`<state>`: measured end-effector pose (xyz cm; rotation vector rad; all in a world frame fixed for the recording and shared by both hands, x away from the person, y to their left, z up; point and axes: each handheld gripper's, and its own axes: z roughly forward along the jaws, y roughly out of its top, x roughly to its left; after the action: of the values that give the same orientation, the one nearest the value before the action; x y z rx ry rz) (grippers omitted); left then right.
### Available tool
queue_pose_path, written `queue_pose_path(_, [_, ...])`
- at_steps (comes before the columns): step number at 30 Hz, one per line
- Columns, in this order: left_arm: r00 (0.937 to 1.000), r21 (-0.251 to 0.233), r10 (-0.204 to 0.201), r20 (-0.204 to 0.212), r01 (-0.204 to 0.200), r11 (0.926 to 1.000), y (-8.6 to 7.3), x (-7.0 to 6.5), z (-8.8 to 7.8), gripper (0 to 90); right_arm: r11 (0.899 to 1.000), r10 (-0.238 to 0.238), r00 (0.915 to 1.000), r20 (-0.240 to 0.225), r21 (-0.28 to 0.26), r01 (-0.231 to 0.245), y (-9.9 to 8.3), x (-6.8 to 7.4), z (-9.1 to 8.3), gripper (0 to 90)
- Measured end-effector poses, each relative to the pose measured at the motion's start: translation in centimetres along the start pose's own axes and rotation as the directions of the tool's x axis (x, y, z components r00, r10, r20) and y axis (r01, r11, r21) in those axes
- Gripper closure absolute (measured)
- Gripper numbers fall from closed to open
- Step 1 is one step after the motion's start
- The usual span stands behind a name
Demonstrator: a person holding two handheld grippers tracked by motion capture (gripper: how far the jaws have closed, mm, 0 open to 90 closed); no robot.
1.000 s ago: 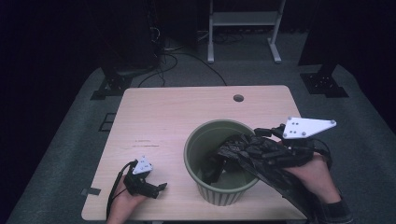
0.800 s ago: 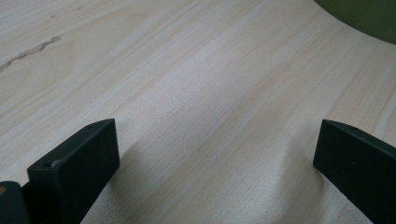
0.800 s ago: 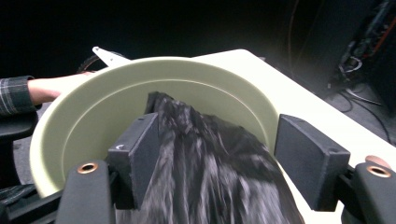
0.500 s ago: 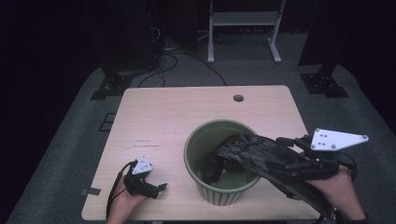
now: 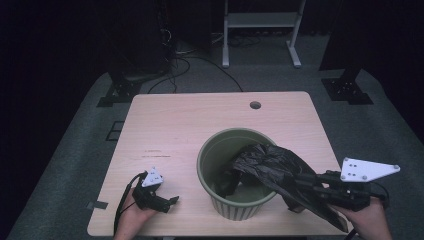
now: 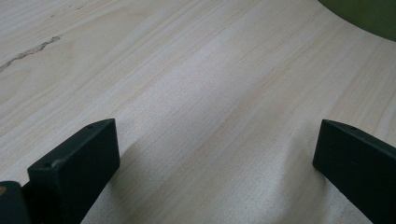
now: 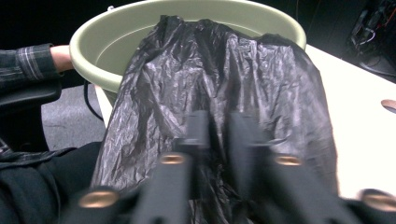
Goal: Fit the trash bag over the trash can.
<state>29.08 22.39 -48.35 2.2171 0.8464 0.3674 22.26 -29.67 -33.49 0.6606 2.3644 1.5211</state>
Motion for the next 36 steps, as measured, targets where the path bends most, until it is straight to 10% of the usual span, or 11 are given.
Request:
queue_pose_path(11, [1.0000,-0.021,-0.004,0.008,0.004,0.9998,0.2,0.1,-0.4,0.0,0.998,-0.001,0.9995,-0.031,-0.064,-0.001,1.5,-0.5,1.0,90.0])
queue_pose_path(24, [0.9979,-0.161,-0.002,0.065,0.013,0.9869,1.8,0.3,-3.4,0.0,0.993,-0.095,0.9923,-0.079,-0.072,0.089,7.2,-0.4,5.2,90.0])
queue_pose_path(36, [0.9702,-0.323,0.096,0.223,-0.019,0.9462,5.7,-0.9,-6.8,0.0,0.992,-0.118,0.9883,-0.097,-0.052,0.113,9.0,-0.2,7.1,90.0])
